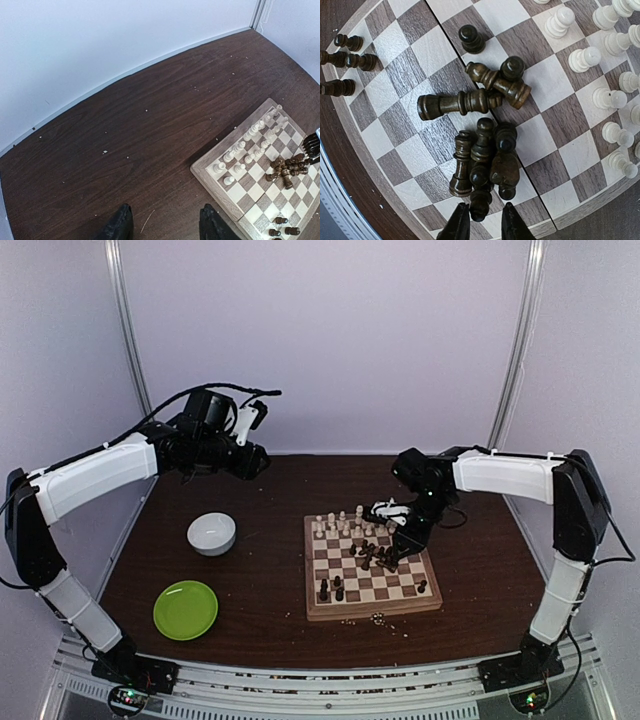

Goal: Set up the chess pieces on the board
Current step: Pick up the bishop from the chessboard, then place the bishop on c8, then pick up the king from the chessboard.

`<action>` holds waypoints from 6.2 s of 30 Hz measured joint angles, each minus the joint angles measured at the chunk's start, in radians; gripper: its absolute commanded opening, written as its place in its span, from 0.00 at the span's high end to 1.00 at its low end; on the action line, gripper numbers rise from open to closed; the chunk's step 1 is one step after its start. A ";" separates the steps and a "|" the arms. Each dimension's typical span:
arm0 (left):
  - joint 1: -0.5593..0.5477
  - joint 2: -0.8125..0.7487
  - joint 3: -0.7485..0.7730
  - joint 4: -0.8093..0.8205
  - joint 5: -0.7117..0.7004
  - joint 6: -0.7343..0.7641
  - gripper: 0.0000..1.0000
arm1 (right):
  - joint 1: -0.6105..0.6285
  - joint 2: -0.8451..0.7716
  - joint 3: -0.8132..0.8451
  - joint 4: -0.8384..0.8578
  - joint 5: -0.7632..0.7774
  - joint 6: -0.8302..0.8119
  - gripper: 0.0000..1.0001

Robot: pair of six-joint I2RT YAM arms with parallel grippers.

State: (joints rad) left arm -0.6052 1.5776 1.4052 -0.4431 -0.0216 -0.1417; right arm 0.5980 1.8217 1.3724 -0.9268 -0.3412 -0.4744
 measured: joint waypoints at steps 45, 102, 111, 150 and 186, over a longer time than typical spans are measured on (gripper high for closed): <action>0.000 0.001 0.000 0.000 0.018 0.000 0.54 | 0.040 -0.251 -0.165 -0.026 0.014 -0.029 0.97; 0.000 0.047 0.013 -0.003 0.045 0.001 0.53 | 0.133 -0.226 -0.215 -0.011 -0.019 -0.047 0.95; 0.000 0.047 0.013 -0.004 0.047 0.001 0.53 | 0.160 -0.200 -0.214 -0.011 -0.019 -0.047 0.93; 0.000 0.047 0.014 -0.006 0.070 0.000 0.53 | 0.170 -0.174 -0.198 0.003 0.017 -0.032 0.71; 0.000 0.046 0.014 -0.007 0.070 0.000 0.53 | 0.238 0.013 -0.050 0.011 0.159 0.064 0.64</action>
State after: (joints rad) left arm -0.6048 1.6238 1.4189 -0.4503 0.0486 -0.1413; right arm 0.8360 1.8347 1.3220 -0.9157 -0.1818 -0.4103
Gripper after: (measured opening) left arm 0.471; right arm 0.368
